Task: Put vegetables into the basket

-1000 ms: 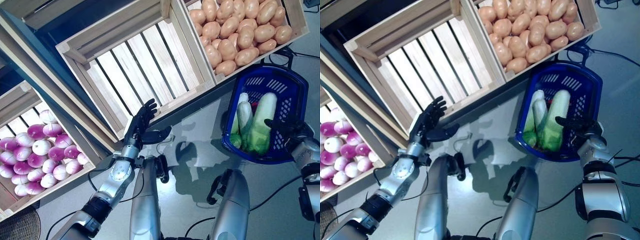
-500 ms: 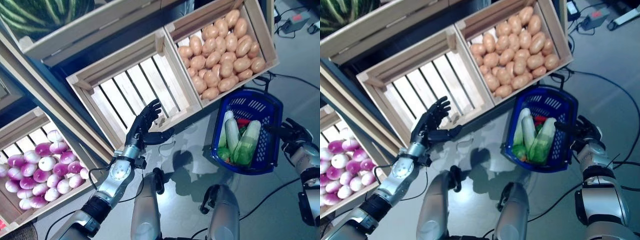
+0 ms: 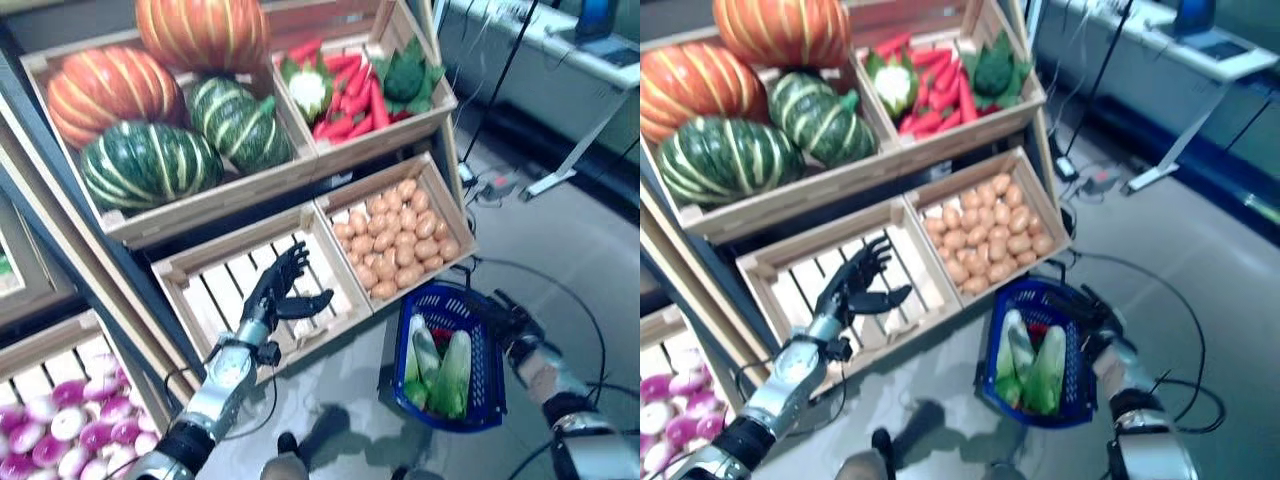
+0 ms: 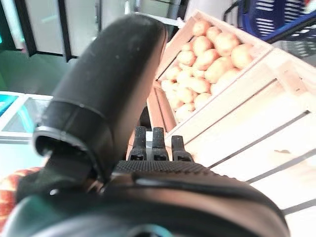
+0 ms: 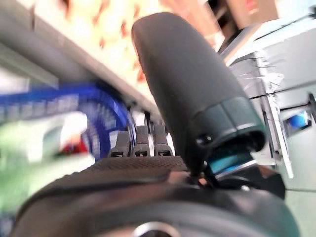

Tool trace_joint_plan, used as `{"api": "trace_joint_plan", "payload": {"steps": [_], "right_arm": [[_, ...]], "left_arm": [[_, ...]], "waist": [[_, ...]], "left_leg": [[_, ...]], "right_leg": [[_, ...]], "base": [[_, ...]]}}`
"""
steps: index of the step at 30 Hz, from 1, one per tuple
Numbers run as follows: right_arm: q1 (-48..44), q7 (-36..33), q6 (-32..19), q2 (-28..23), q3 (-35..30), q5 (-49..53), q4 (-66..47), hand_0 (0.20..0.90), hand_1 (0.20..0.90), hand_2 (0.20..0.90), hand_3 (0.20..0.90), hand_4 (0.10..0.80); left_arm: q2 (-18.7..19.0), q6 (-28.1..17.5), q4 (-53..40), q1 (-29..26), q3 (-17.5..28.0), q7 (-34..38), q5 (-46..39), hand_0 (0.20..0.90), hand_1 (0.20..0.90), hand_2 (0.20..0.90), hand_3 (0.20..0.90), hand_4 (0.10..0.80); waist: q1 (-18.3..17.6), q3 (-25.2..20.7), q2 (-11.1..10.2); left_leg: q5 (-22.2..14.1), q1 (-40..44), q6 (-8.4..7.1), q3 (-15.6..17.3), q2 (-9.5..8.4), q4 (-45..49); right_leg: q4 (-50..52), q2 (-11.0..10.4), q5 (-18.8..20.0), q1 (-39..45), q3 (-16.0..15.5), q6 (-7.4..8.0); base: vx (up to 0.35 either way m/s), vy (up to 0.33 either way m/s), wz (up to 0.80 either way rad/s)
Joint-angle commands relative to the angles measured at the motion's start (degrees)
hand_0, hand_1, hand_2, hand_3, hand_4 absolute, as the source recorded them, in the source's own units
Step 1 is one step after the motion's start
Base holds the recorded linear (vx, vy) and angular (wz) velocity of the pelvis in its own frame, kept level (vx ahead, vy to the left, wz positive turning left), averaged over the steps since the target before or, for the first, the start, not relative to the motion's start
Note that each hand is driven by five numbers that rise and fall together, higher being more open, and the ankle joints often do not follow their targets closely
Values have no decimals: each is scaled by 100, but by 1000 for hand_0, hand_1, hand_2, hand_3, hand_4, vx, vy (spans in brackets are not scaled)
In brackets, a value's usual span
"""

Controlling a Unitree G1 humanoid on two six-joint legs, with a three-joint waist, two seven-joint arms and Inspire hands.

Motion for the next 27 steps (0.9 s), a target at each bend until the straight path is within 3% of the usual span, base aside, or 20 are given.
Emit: {"api": "trace_joint_plan", "payload": {"steps": [1,6,8,11,15,20,27], "right_arm": [[255,309,-1033,179,168,456,-1049,900,900,900,900,800],[980,125,-1579,888,513,267,-1672,900,900,900,900,800],[1120,569,-1904,1131,599,596,-1665,900,900,900,900,800],[1305,322,-2050,1291,827,-132,-1718,900,900,900,900,800],[1596,490,-1595,1436,1004,-18,-1468,900,900,900,900,800],[1623,555,-1466,1601,1096,378,-812,900,900,900,900,800],[1527,378,-1347,1854,1351,225,112,900,900,900,900,800]], "left_arm": [[-281,-377,-136,100,272,-162,453,900,900,900,900,800],[-645,-357,482,419,271,-3,694,900,900,900,900,800],[-876,-429,1081,488,292,-49,664,900,900,900,900,800],[-1158,-311,1690,580,414,-80,757,900,900,900,900,800],[-1426,-140,2767,612,471,-81,1270,900,900,900,900,800],[-1642,96,3783,506,473,12,1196,900,900,900,900,800],[-1796,-182,4350,456,194,-227,1480,900,900,900,900,800]], "waist": [[-10,-387,100],[-186,-554,148],[-238,-605,162],[-309,-637,163],[-406,-637,154],[-402,-650,155],[-301,-661,216]], "left_leg": [[-319,585,61,16,-53,-491],[-326,732,54,69,-91,-728],[-355,767,58,98,-107,-728],[-360,842,87,150,-133,-728],[-389,883,112,144,-171,-728],[-415,918,134,105,-212,-728],[-432,929,143,-4,-275,-728]], "right_leg": [[-867,176,1029,-128,258,-312],[-1253,265,1201,25,334,-277],[-1253,287,1176,26,379,-283],[-1253,300,1171,89,432,-301],[-1253,318,1138,140,482,-291],[-1253,312,1078,216,454,-291],[-1253,273,1049,282,379,-280]], "base": [[76,88,-2],[20,83,-13],[11,72,-10],[38,52,-5],[14,40,-4],[0,6,0],[0,21,3]]}}
